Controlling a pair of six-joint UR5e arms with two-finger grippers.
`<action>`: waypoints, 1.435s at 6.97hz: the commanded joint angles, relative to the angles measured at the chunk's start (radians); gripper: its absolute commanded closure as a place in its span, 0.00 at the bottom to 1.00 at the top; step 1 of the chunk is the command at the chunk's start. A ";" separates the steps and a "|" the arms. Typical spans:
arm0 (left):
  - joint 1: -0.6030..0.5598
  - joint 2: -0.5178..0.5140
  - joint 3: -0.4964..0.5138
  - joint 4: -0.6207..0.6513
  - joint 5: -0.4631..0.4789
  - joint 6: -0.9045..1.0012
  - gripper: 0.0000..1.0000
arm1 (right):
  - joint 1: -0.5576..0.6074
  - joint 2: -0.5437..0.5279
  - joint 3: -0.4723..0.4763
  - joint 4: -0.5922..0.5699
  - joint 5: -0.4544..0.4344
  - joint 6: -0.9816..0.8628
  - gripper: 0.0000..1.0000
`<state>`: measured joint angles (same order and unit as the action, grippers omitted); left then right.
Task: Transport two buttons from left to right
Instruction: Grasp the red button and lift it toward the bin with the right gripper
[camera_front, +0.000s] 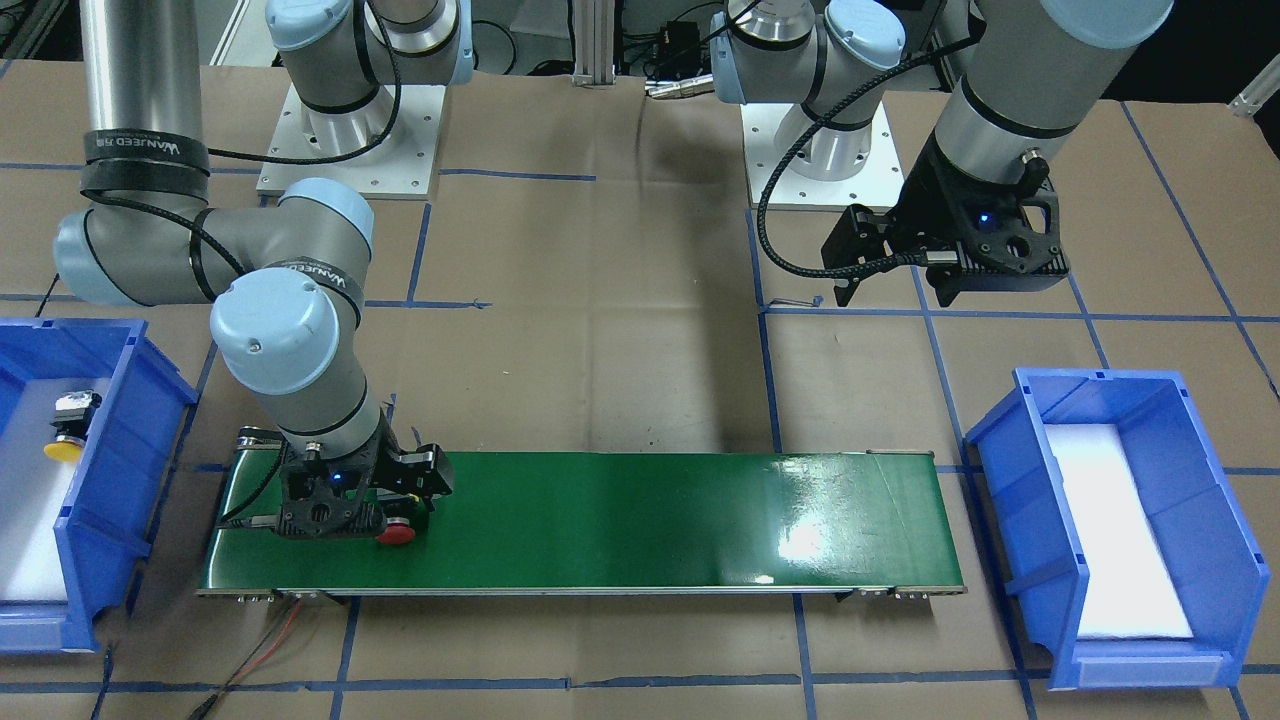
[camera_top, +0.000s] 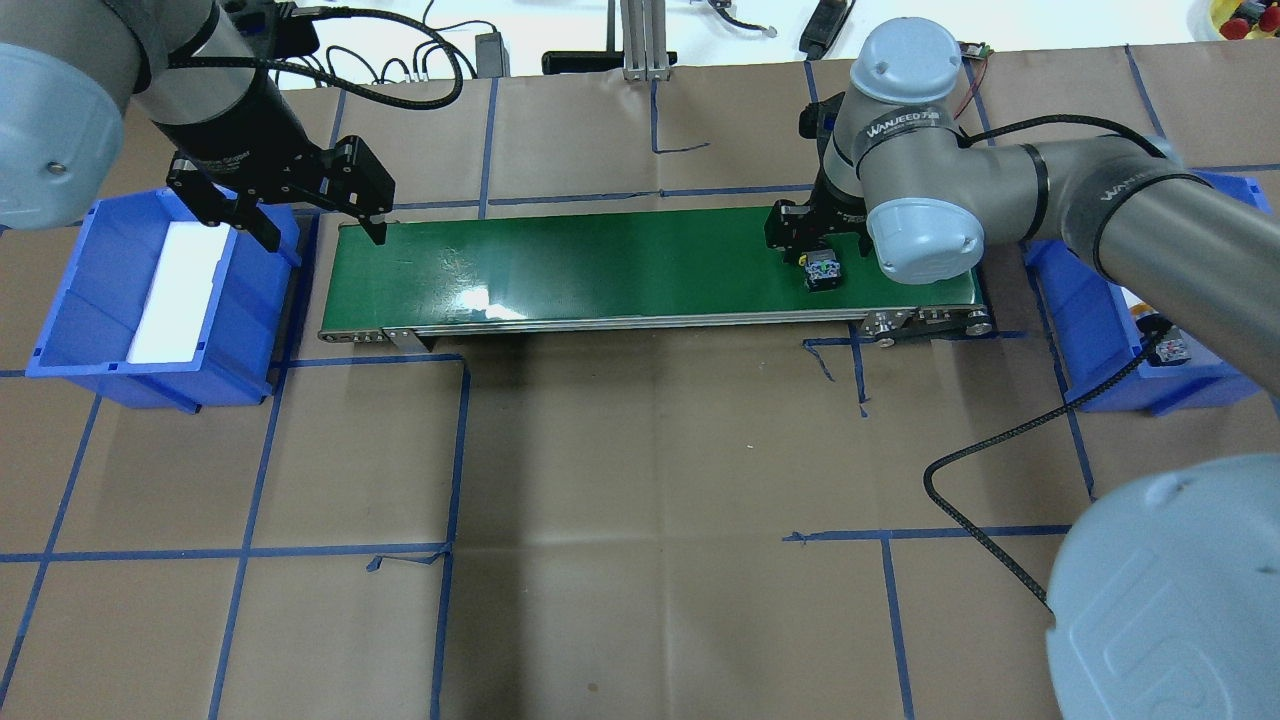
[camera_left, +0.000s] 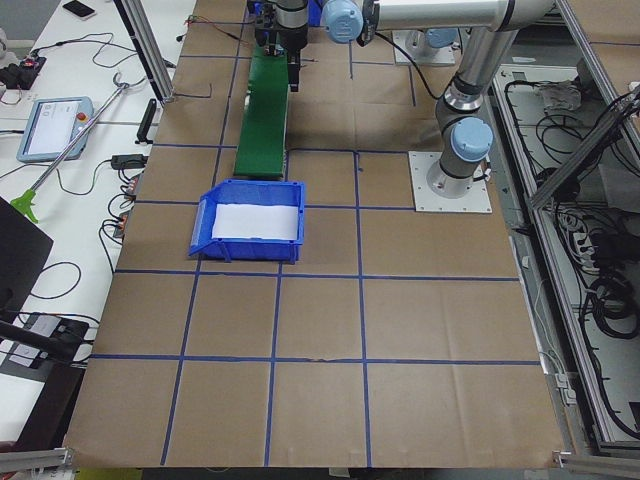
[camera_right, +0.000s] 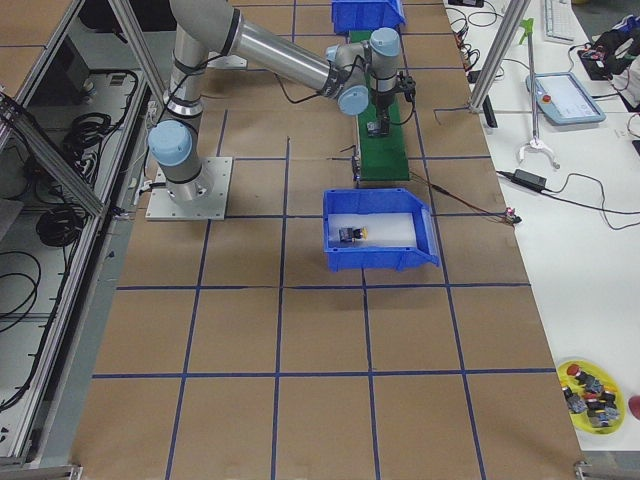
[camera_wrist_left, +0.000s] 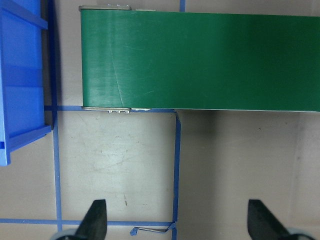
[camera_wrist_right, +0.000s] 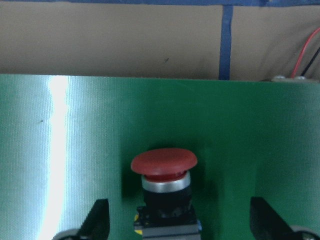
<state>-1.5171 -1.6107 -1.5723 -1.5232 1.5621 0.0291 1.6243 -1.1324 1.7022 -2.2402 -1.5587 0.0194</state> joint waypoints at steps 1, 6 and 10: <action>0.000 0.000 0.000 0.002 0.000 0.000 0.00 | -0.003 -0.001 0.004 0.019 -0.009 0.002 0.40; 0.000 0.000 0.000 0.002 0.000 0.000 0.00 | -0.125 -0.129 -0.053 0.236 -0.037 -0.053 0.95; 0.000 0.000 0.002 0.002 0.000 0.000 0.00 | -0.442 -0.129 -0.317 0.491 -0.040 -0.443 0.95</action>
<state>-1.5171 -1.6106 -1.5712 -1.5217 1.5616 0.0292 1.2852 -1.2755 1.4447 -1.7924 -1.5963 -0.2996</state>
